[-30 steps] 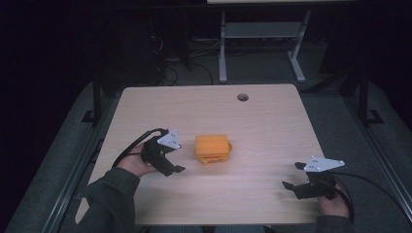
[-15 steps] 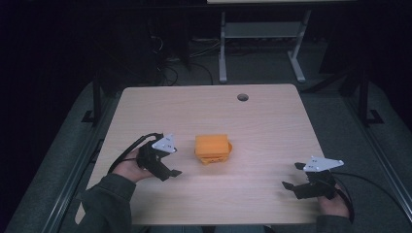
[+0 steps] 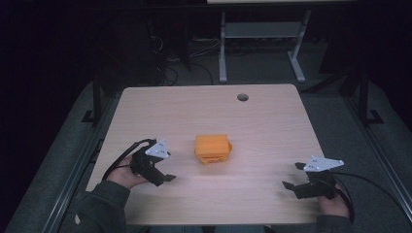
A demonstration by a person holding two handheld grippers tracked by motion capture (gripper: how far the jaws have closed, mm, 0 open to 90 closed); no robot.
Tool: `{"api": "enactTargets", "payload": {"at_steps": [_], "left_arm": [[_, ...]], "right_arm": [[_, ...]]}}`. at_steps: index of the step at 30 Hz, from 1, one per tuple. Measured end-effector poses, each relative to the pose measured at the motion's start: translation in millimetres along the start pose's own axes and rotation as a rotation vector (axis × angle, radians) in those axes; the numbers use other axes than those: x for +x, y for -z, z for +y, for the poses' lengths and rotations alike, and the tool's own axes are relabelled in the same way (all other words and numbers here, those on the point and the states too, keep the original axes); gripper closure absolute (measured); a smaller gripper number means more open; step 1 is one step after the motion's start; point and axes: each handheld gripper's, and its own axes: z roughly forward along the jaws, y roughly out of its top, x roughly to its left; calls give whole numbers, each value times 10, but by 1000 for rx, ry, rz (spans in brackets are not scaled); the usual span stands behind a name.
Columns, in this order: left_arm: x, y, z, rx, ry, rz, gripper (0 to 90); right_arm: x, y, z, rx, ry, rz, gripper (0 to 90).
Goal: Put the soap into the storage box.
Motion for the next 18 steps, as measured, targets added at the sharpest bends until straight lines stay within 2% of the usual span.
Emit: {"api": "enactTargets", "payload": {"at_steps": [6,15,16,18], "left_arm": [[-38,-11,-70,-8,17,-4,180],[-61,7,-130,-16,18,11,175],[-73,2,-138,-28,32,13,175],[-68,14,-152,-10,15,11,175]], "right_arm": [[0,-4,-2,4,-3,-4,137],[-4,-7,-3,4,-6,-5,137],[-4,-9,-4,6,-9,-3,137],[-6,-13,-4,7,-5,-4,137]]}}
